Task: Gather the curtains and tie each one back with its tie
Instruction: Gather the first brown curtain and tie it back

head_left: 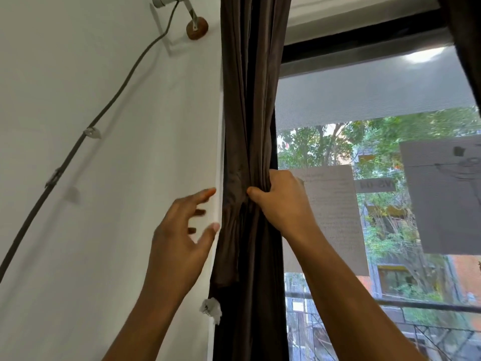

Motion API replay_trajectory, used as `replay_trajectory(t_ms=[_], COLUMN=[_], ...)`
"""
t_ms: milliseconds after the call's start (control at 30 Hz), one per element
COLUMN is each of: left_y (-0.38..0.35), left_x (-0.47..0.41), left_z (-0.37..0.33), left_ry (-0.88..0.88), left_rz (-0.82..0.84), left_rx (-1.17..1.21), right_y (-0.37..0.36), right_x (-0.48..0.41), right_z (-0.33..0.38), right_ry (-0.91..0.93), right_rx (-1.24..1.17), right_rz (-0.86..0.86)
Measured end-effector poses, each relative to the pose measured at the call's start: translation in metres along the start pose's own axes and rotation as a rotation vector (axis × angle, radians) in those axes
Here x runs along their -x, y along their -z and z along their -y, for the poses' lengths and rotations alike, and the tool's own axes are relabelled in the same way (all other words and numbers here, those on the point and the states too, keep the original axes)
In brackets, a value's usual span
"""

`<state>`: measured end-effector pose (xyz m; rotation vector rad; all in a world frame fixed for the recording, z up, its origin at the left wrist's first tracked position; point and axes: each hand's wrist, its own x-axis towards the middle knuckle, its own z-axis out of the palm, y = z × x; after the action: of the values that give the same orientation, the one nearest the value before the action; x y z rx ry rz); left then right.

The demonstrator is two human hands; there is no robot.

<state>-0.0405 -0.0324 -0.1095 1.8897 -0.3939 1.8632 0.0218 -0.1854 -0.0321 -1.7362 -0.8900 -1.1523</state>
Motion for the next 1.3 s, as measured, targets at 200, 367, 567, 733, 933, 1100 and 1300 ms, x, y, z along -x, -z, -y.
replay_trajectory(t_ms=[200,367,567,733,933,1100,1300], left_y=[0.001,-0.008,-0.013,-0.018,-0.018,-0.022,-0.043], left_x=[-0.002,-0.006,-0.028,-0.053,-0.078,-0.076,-0.076], left_z=[0.016,0.016,0.010,-0.010,-0.015,0.016,0.015], left_ry=[-0.521,-0.161,0.272,0.104,0.129,0.711,0.860], left_rz=[0.151,-0.021,-0.179,-0.078,-0.085,-0.051,0.226], left_rx=[-0.273,0.272,0.557,0.454,0.473,0.700,0.663], right_y=[0.002,0.003,0.003,0.003,0.007,0.006,0.003], right_x=[0.000,0.002,0.003,0.002,0.002,0.003,0.002], right_z=[0.001,0.000,-0.004,-0.002,-0.002,0.000,0.002], right_ry=[0.001,0.015,0.016,0.021,0.026,0.051,0.044], right_rx=[0.038,0.012,-0.011,-0.071,-0.113,-0.087,-0.045], right_rz=[0.003,-0.005,-0.006,0.016,0.027,-0.010,-0.030])
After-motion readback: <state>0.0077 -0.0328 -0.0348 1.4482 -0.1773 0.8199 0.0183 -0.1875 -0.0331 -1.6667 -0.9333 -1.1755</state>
